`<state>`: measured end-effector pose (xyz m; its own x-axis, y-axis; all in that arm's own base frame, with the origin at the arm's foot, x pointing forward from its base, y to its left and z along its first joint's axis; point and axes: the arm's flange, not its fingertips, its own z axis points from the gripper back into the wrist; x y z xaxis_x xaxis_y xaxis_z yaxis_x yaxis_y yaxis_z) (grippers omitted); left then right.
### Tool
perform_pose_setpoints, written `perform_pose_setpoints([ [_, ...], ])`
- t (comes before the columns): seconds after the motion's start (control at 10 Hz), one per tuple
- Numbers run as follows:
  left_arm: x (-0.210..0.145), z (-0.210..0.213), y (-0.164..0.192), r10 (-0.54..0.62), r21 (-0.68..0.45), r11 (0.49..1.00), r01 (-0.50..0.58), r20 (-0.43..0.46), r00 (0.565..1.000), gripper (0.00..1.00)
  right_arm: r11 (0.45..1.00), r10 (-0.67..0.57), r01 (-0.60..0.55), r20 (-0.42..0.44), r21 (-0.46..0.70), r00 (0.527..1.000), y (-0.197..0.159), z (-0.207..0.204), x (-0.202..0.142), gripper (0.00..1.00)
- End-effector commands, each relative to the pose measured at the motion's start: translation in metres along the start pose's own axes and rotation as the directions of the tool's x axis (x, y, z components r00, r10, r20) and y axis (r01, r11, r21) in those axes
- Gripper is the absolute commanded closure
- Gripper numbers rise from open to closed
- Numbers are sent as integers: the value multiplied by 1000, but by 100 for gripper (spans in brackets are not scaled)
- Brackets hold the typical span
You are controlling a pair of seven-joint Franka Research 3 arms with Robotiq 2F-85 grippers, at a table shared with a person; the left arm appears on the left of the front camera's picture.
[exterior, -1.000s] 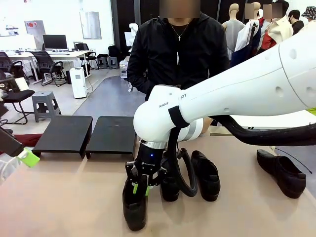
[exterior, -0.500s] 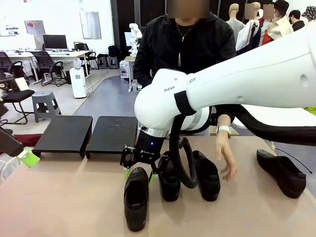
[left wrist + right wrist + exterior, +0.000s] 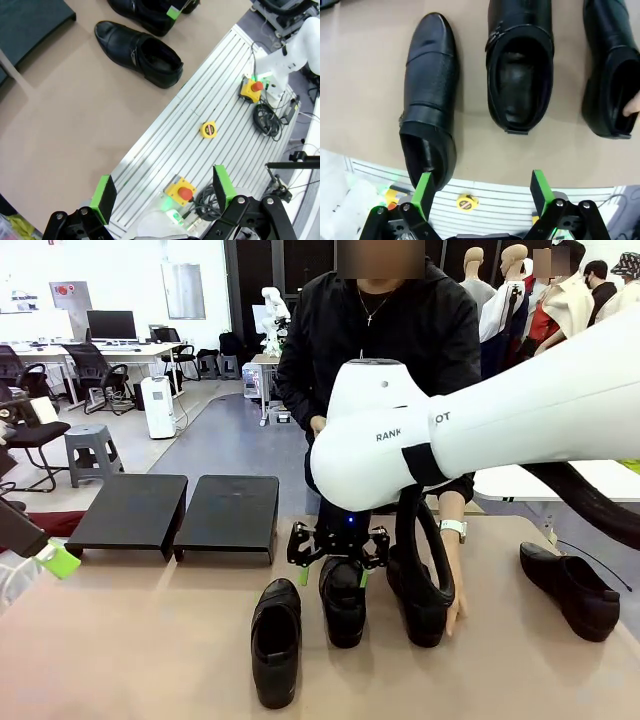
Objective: Organize the shoes by placing them on the stand.
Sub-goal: Pick up one Shoe and place it in the middle of the table.
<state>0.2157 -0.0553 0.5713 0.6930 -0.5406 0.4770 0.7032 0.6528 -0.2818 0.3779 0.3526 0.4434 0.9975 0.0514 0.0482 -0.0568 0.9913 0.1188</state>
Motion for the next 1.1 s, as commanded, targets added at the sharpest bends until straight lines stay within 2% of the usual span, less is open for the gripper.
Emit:
perform_pose_setpoints([
  [0.0,2,0,1,-16,-16,1000,16,16,1000,0,999,22,-22,2,29,1000,32,7,-16,0],
  [0.3,2,0,1,-16,-16,1000,16,16,1000,0,990,134,-134,-15,46,991,94,5,-50,0],
  [0.5,2,0,1,-16,-16,1000,16,16,1000,0,981,190,-188,-27,45,981,110,4,-64,0],
  [0.8,2,0,1,-16,-16,1000,16,16,1000,0,981,184,-181,-33,66,982,102,13,-66,0],
  [1.0,2,0,1,-16,-16,1000,16,16,1000,0,977,196,-189,-74,96,978,79,36,-74,0],
])
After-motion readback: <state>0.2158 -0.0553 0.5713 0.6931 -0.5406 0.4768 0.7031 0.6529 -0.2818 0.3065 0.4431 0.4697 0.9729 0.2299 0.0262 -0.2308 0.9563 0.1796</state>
